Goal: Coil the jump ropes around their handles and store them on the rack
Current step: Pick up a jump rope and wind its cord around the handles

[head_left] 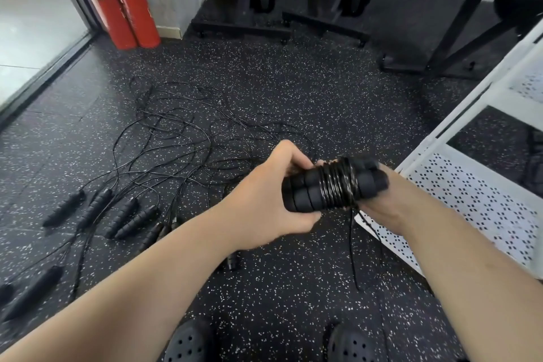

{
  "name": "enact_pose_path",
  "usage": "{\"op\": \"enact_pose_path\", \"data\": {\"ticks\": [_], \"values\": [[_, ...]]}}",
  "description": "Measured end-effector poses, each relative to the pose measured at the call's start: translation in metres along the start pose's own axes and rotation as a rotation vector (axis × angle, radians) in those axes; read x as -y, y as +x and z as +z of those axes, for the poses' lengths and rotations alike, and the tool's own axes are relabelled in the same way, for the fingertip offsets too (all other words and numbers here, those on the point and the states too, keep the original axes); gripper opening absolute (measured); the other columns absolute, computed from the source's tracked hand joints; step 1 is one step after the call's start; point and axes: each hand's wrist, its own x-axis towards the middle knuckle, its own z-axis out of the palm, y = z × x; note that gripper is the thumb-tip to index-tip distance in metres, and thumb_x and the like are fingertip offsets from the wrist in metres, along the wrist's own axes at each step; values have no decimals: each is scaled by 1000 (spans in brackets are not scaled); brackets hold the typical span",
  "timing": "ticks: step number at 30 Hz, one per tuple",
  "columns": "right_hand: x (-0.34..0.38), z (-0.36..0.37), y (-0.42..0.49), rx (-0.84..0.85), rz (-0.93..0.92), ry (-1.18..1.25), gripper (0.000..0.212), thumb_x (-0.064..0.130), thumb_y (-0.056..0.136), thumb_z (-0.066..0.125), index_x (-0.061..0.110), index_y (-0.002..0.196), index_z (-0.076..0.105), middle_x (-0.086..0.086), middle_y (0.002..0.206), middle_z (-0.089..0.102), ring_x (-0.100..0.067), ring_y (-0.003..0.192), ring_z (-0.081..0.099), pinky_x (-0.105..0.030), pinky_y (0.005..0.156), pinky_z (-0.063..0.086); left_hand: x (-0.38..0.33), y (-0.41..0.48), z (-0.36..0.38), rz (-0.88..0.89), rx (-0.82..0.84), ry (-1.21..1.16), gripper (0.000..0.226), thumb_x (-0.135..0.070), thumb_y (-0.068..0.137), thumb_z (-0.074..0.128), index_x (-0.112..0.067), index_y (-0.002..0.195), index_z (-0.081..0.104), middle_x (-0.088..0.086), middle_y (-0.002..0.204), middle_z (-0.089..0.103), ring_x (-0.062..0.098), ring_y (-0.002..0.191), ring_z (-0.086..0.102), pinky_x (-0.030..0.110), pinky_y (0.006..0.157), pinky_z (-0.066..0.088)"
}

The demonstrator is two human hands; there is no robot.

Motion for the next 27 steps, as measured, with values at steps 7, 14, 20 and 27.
{"op": "enact_pose_path", "data": {"ticks": [7, 14, 20, 27], "values": [[-15, 44, 7, -47, -165, -760, 36, 36, 111, 51, 29, 79, 65, 2, 63, 69, -3, 47, 56, -31, 58, 42, 26, 14, -13, -117, -249, 104, 55, -20, 82, 86, -35, 112, 42, -11, 101, 67, 3, 78, 65, 24, 65, 55], [1, 68, -30, -82, -345, -1198, 22, 44, 111, 47, 37, 124, 64, 10, 76, 63, -11, 63, 59, -34, 58, 46, 46, 17, -35, -165, -263, 517, 58, -17, 76, 85, -32, 113, 42, -13, 111, 56, 17, 93, 61, 45, 84, 55], [21, 56, -35, -114, -479, -1247, 22, 55, 101, 56, 46, 113, 72, 18, 85, 71, -8, 77, 65, -37, 73, 57, 37, 11, -24, -35, 36, 746, 58, -24, 73, 85, -31, 112, 43, -14, 108, 55, 21, 91, 60, 41, 75, 52], [23, 15, -17, -47, -353, -995, 24, 57, 74, 91, 43, 87, 76, 24, 78, 73, 3, 74, 67, -36, 78, 58, 21, 5, -11, 112, 230, 712, 55, -22, 77, 82, -34, 116, 46, -20, 92, 45, 8, 90, 47, 33, 83, 47]]}}
